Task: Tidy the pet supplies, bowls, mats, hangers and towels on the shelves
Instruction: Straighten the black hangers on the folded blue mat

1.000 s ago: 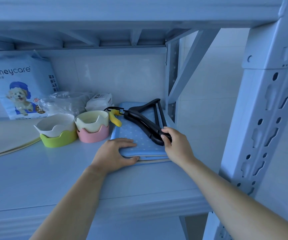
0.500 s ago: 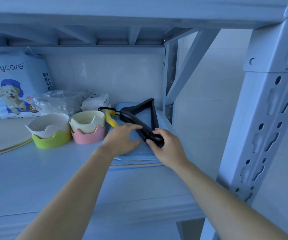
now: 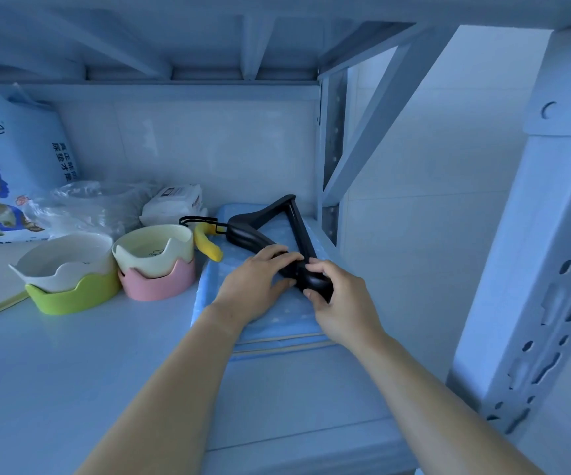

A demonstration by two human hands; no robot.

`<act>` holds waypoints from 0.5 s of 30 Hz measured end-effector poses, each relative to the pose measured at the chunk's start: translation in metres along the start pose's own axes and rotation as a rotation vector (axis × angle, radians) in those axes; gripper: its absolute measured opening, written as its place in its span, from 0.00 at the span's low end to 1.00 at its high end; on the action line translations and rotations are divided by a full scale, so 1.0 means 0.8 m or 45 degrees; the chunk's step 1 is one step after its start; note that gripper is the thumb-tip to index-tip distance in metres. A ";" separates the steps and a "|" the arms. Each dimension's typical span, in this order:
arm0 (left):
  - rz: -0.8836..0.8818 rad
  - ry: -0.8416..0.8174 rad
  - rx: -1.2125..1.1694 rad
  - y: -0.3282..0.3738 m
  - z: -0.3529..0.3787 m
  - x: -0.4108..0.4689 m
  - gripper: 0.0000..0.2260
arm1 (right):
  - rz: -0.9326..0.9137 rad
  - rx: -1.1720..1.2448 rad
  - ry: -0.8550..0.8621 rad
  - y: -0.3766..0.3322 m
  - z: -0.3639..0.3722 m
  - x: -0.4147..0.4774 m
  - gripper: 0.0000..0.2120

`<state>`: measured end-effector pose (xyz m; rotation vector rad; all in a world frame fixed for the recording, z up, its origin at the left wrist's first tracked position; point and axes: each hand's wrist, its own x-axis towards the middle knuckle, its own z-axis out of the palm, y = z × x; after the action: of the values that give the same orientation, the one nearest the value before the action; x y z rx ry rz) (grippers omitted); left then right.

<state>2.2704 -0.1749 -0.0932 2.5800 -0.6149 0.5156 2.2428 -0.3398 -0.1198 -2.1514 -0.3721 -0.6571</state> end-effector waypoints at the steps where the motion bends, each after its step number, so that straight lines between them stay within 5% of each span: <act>1: 0.004 -0.003 0.008 0.000 0.001 -0.001 0.19 | 0.004 0.004 -0.004 0.001 0.000 0.001 0.17; 15: 0.042 0.032 0.015 -0.001 -0.003 -0.017 0.20 | -0.005 0.038 0.188 -0.003 -0.001 0.001 0.16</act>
<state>2.2592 -0.1685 -0.0973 2.5744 -0.6485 0.5630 2.2420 -0.3392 -0.1176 -2.0598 -0.3047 -0.8029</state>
